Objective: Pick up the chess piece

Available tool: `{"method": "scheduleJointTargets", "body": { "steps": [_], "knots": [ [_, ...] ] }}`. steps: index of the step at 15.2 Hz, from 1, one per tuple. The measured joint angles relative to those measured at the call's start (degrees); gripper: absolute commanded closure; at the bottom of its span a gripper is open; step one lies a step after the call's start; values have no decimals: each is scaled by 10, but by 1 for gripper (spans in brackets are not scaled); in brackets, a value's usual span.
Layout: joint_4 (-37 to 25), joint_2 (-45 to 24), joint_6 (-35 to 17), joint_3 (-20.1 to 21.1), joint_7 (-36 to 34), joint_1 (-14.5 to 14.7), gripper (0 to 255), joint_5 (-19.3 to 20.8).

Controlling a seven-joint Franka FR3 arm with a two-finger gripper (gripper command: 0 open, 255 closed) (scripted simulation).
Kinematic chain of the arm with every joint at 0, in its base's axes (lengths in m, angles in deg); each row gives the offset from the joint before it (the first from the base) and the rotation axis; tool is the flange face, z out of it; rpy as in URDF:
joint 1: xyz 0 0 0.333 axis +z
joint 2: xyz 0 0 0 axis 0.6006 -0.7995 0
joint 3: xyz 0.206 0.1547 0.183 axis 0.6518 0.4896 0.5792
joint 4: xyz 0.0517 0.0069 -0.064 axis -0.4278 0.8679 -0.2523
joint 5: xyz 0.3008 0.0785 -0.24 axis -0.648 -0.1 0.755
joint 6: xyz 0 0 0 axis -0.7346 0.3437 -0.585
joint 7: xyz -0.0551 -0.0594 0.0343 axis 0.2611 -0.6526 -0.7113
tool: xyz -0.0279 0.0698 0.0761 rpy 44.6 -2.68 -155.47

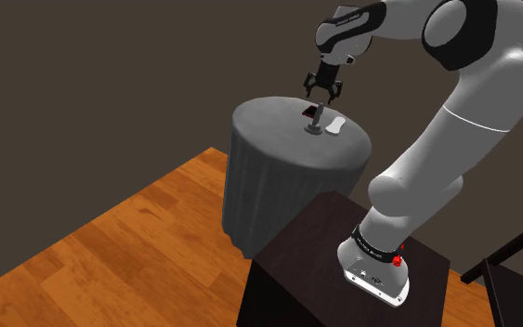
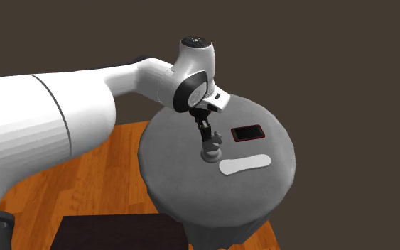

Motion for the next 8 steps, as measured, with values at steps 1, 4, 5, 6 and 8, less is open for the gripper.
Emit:
{"method": "scheduleJointTargets", "body": {
  "steps": [1, 4, 5, 6, 8],
  "knots": [
    [-6, -8, -3, -5, -10, -5, 0, -1],
    [2, -19, -22, -11, -15, -11, 0, -3],
    [8, -21, -30, -11, -15, -11, 0, -3],
    [12, -25, -37, -11, -15, -11, 0, -4],
    [21, -29, -51, -12, -14, -12, 0, -5]
  ]
}}
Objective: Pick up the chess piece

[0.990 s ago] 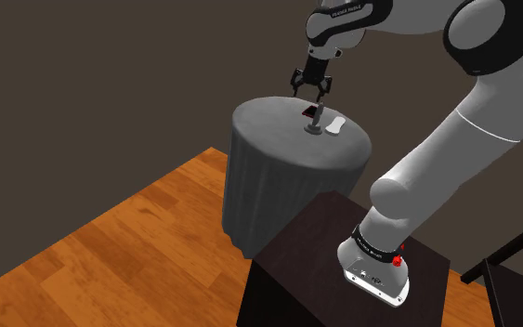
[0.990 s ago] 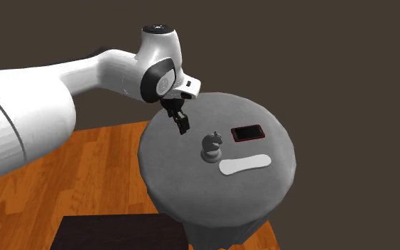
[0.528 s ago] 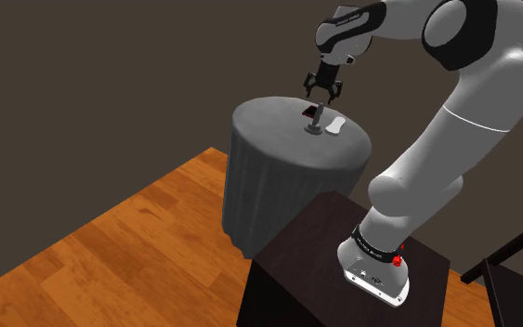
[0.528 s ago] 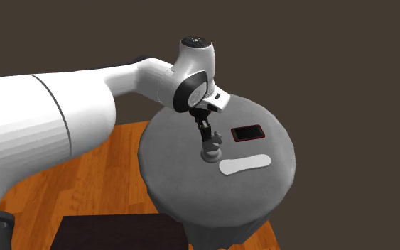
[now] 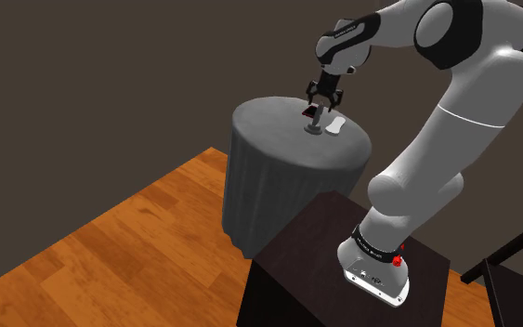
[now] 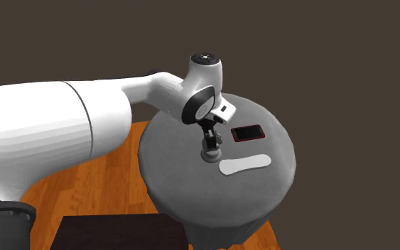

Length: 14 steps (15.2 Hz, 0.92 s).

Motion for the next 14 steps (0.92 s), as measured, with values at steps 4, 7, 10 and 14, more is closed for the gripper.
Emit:
{"method": "scheduleJointTargets", "body": {
  "steps": [4, 7, 10, 14],
  "knots": [
    [7, -4, -11, 0, 0, 0, 255, -1],
    [7, -4, -12, 0, 1, 0, 255, -1],
    [7, -4, -12, 0, 1, 0, 255, -1],
    [2, 0, -3, 0, -1, 0, 255, 0]
  ]
}}
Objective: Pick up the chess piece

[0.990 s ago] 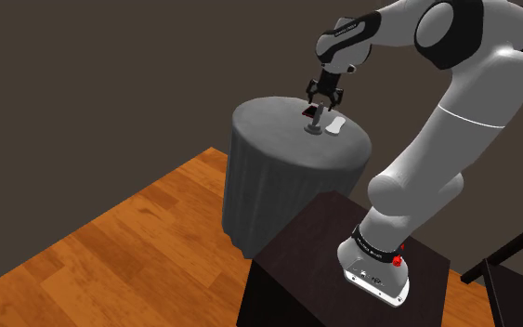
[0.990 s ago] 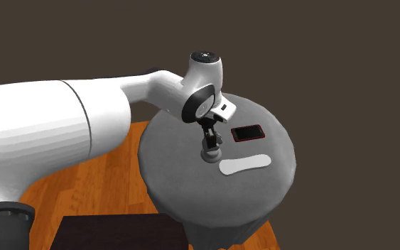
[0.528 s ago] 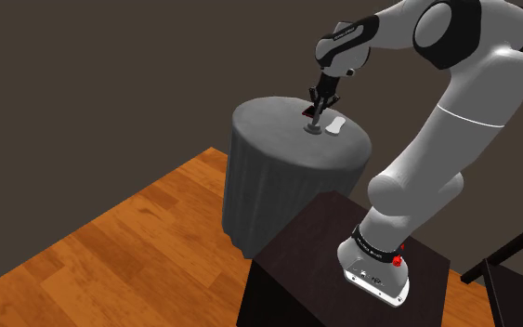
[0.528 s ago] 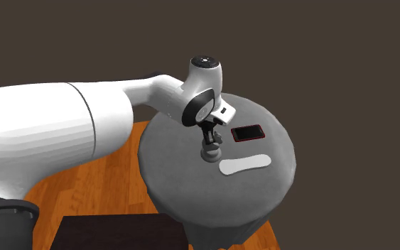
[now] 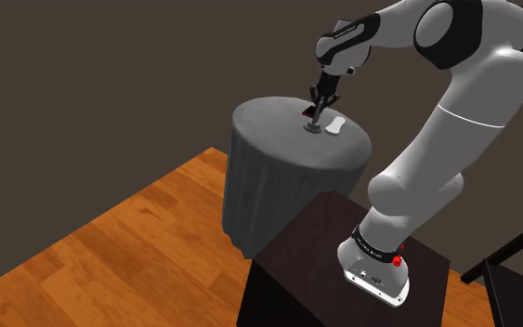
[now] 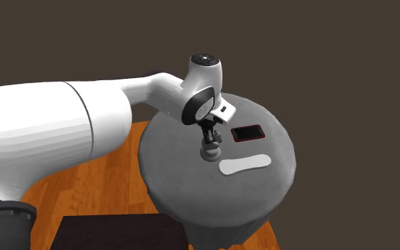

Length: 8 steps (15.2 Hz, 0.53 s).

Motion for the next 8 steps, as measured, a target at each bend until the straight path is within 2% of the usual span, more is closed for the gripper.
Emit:
{"method": "scheduleJointTargets", "body": {
  "steps": [8],
  "knots": [
    [-38, 18, 56, 0, -1, 0, 255, 4]
  ]
}}
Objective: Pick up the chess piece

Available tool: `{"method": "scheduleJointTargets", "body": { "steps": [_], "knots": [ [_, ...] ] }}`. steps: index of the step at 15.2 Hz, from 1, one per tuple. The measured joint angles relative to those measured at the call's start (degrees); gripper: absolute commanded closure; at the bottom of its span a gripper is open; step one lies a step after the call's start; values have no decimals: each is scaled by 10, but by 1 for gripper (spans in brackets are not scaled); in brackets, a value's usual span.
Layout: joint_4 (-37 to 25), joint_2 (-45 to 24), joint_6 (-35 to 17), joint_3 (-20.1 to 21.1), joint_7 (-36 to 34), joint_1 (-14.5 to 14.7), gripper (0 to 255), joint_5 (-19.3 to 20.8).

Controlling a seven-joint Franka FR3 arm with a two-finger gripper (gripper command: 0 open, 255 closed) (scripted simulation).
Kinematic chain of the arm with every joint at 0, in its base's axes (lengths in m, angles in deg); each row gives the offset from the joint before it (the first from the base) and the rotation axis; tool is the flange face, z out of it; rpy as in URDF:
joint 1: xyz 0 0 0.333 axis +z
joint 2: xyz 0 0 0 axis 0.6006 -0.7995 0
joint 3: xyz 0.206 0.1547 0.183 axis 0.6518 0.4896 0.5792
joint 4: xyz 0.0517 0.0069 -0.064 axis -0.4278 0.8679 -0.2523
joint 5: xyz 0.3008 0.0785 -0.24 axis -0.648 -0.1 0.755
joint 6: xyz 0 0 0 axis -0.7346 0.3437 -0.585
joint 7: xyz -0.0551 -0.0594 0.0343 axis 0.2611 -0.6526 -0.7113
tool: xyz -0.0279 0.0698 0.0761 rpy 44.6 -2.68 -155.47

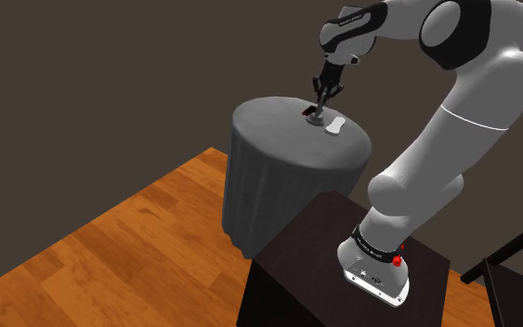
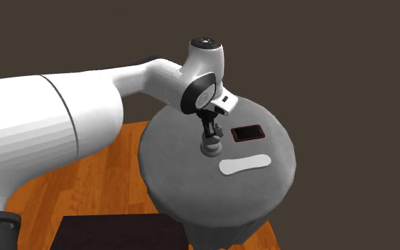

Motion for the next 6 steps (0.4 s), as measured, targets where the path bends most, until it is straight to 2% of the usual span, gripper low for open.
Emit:
{"method": "scheduleJointTargets", "body": {
  "steps": [6],
  "knots": [
    [-35, 9, 43, 1, -2, 1, 255, 2]
  ]
}}
